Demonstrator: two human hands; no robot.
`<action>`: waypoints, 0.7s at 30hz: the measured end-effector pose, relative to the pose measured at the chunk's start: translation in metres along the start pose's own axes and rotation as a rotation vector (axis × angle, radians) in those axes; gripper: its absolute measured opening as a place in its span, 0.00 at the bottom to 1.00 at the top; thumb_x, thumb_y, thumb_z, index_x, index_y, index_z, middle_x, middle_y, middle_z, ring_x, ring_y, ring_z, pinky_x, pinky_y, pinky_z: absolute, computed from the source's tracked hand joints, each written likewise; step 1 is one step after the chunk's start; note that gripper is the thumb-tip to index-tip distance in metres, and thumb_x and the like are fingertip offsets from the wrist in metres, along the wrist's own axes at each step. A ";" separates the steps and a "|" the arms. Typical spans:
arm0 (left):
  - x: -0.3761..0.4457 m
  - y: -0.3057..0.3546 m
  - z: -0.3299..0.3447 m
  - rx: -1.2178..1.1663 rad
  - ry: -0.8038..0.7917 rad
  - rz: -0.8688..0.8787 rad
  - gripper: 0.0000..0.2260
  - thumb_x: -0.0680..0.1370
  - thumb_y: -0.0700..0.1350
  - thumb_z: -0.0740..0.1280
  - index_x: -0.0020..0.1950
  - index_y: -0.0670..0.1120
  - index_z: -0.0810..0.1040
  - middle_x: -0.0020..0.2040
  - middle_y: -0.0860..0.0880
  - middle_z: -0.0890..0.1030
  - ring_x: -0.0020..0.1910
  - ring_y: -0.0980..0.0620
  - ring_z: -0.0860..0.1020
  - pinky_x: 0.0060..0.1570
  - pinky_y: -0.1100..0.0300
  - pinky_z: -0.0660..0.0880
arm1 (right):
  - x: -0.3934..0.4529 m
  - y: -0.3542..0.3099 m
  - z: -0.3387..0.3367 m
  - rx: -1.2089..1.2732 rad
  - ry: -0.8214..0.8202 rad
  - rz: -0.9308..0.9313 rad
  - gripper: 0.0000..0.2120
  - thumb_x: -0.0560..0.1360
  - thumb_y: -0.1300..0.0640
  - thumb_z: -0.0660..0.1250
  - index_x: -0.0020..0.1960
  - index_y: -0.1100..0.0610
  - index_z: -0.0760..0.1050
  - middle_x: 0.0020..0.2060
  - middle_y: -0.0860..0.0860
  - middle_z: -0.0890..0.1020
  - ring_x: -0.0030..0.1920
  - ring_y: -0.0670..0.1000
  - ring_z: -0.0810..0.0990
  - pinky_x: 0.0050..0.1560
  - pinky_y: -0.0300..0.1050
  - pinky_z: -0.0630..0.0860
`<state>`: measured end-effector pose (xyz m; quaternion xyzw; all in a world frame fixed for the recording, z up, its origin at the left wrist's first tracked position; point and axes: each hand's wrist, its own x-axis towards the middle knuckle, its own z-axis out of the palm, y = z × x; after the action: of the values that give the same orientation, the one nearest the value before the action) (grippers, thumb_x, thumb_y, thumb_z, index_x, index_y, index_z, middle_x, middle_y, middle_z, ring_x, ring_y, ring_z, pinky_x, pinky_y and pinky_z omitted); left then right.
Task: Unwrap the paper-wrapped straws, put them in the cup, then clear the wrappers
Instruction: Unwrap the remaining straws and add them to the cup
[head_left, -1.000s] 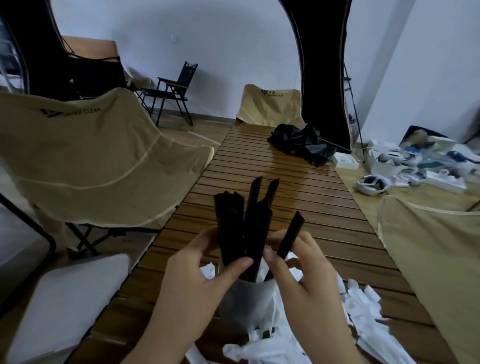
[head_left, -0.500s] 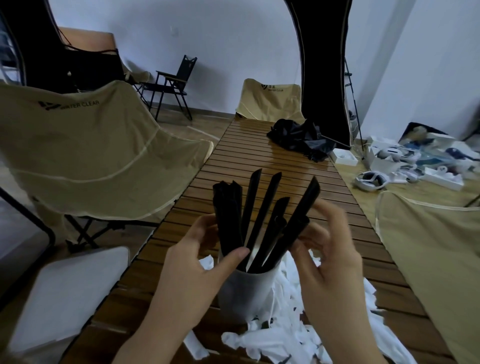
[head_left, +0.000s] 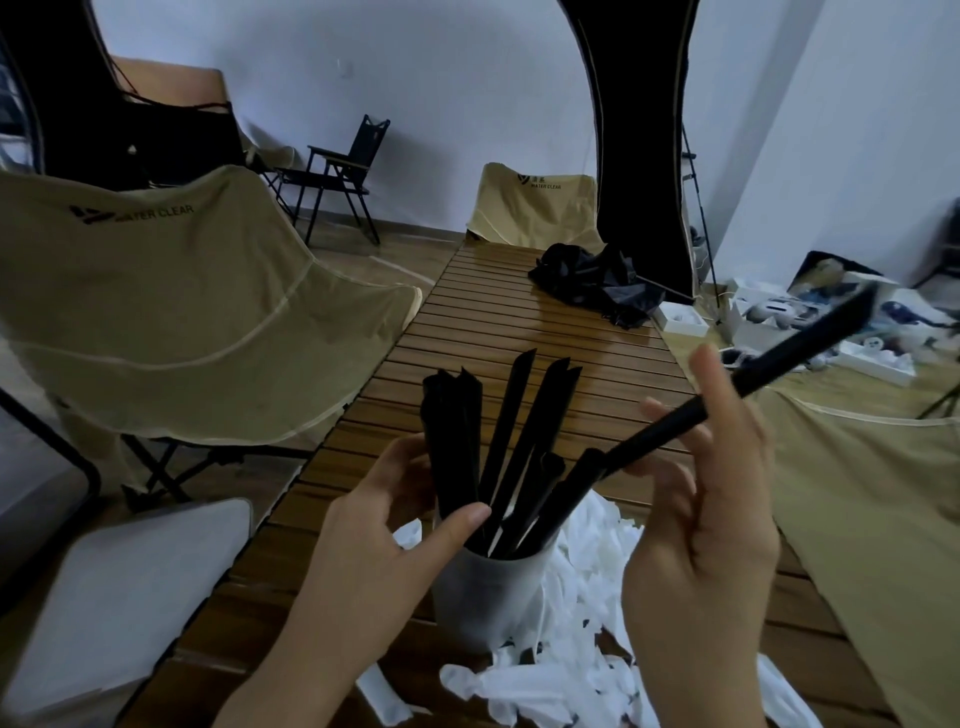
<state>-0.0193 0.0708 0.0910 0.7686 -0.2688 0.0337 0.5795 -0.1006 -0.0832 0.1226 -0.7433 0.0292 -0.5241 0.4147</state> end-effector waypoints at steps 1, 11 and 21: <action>0.000 0.000 0.000 -0.005 -0.008 0.002 0.17 0.68 0.56 0.70 0.56 0.57 0.76 0.49 0.65 0.81 0.51 0.67 0.79 0.50 0.75 0.72 | 0.000 0.000 0.000 0.020 0.007 0.027 0.40 0.69 0.83 0.49 0.74 0.53 0.61 0.68 0.49 0.66 0.62 0.53 0.76 0.52 0.50 0.78; -0.001 0.000 -0.002 -0.001 -0.045 0.041 0.14 0.72 0.53 0.68 0.56 0.57 0.75 0.50 0.66 0.81 0.52 0.68 0.78 0.49 0.76 0.71 | 0.004 0.001 -0.002 0.188 0.234 0.385 0.35 0.76 0.74 0.60 0.74 0.43 0.61 0.60 0.37 0.75 0.50 0.43 0.81 0.45 0.31 0.77; -0.002 -0.005 -0.002 -0.060 -0.043 0.036 0.22 0.71 0.54 0.69 0.64 0.54 0.72 0.54 0.63 0.81 0.56 0.64 0.78 0.57 0.68 0.74 | -0.001 0.013 -0.001 0.181 0.237 0.604 0.23 0.73 0.72 0.67 0.63 0.52 0.73 0.34 0.45 0.84 0.34 0.46 0.83 0.50 0.49 0.80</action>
<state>-0.0181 0.0740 0.0869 0.7464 -0.2959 0.0196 0.5958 -0.0972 -0.0916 0.1136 -0.5952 0.2493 -0.4608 0.6093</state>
